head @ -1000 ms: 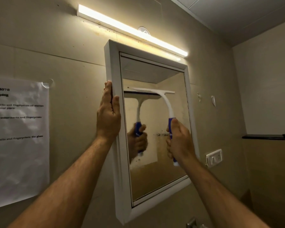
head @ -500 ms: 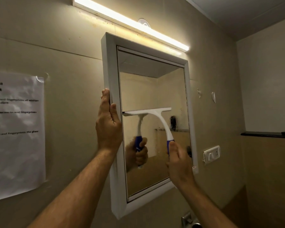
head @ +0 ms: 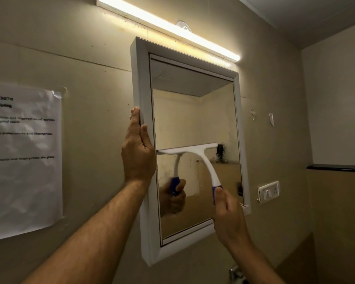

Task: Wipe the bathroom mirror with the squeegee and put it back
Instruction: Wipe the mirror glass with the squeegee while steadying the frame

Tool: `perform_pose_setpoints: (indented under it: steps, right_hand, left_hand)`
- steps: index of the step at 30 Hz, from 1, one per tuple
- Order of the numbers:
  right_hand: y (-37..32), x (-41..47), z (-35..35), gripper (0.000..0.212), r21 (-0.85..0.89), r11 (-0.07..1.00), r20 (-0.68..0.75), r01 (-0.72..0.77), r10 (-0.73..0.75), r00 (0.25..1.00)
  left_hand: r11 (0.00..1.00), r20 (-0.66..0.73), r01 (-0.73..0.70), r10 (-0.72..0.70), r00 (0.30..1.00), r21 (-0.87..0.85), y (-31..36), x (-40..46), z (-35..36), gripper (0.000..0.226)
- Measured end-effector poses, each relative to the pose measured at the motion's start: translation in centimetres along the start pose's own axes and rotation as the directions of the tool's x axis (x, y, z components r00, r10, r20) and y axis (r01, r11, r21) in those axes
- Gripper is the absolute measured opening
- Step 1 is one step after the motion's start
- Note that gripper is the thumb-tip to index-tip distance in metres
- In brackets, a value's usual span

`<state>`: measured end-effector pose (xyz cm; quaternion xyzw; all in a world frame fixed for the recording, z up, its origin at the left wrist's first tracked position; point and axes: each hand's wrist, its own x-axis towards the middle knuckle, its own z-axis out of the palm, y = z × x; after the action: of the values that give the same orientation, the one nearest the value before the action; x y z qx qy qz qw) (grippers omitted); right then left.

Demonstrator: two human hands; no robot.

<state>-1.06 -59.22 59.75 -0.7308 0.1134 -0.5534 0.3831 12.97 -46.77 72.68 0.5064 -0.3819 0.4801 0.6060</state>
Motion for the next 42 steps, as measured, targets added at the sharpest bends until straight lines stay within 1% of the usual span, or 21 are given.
perform_pose_setpoints:
  steps: [1,2,3,6,9,13,17,19,24,28,32,35,40,42]
  right_hand:
    - [-0.2,-0.4,0.1,0.042,0.008,0.999,-0.018,-0.032,0.032,0.999]
    - [0.1,-0.4,0.0,0.044,0.017,1.000,-0.019,-0.020,0.020,1.000]
    - [-0.2,0.0,0.0,0.044,0.044,0.999,-0.027,0.010,-0.008,1.000]
    - [-2.0,2.0,0.0,0.044,0.094,0.996,-0.039,-0.004,0.008,0.999]
    - [-3.3,3.3,0.1,0.040,0.076,0.997,-0.044,0.000,0.003,0.999]
    - [-1.2,1.2,-0.1,0.047,0.058,0.998,-0.041,0.011,-0.009,0.999]
    - [2.1,-2.4,-0.6,0.056,0.024,0.996,0.004,-0.091,0.091,0.996]
    - [2.3,-2.7,-0.9,0.055,0.022,0.995,0.008,-0.096,0.096,0.995]
    - [-0.7,0.4,-0.5,0.041,0.037,0.999,-0.036,-0.003,0.004,0.999]
    - [-0.8,0.9,0.3,0.043,0.048,0.999,-0.036,-0.014,0.016,0.999]
    - [1.9,-2.5,0.3,0.048,0.045,0.997,-0.032,-0.060,0.062,0.998]
    - [2.9,-3.9,0.0,0.047,0.060,0.994,-0.013,-0.095,0.096,0.995]
    - [0.0,-0.9,0.3,0.043,0.052,0.999,-0.077,-0.003,0.007,0.997]
    - [-0.9,0.4,0.7,0.040,0.035,0.999,-0.079,0.000,0.003,0.997]
  left_hand:
    - [1.000,-0.004,0.008,-0.008,1.000,0.022,0.0,0.0,0.1,0.048]
    - [0.999,-0.004,0.009,-0.009,1.000,0.031,0.0,-0.1,0.1,0.048]
    - [0.999,0.000,0.016,-0.016,1.000,0.038,0.0,-0.1,0.1,0.048]
    - [0.998,0.007,0.004,-0.004,1.000,0.055,0.2,-0.1,0.1,0.048]
    - [0.998,0.019,0.001,-0.002,1.000,0.065,0.1,0.1,0.0,0.048]
    - [0.999,0.023,0.007,-0.008,1.000,0.050,0.2,0.0,0.0,0.048]
    - [0.999,0.028,0.024,-0.025,0.999,0.040,0.3,-0.1,-0.1,0.048]
    - [0.999,0.031,0.026,-0.027,0.999,0.039,0.4,-0.2,-0.1,0.048]
    - [0.998,0.050,0.035,-0.038,0.998,0.060,0.1,-0.3,-0.1,0.049]
    - [0.998,0.048,0.034,-0.037,0.998,0.059,0.2,-0.3,-0.3,0.049]
    - [0.998,0.042,0.032,-0.033,0.999,0.046,0.4,-0.5,-0.3,0.048]
    - [0.999,0.041,0.034,-0.036,0.999,0.038,0.4,-0.4,-0.2,0.048]
    - [0.999,0.051,0.036,-0.038,0.998,0.029,0.3,-0.4,-0.3,0.048]
    - [0.999,0.049,0.038,-0.040,0.998,0.033,0.2,-0.3,-0.3,0.048]
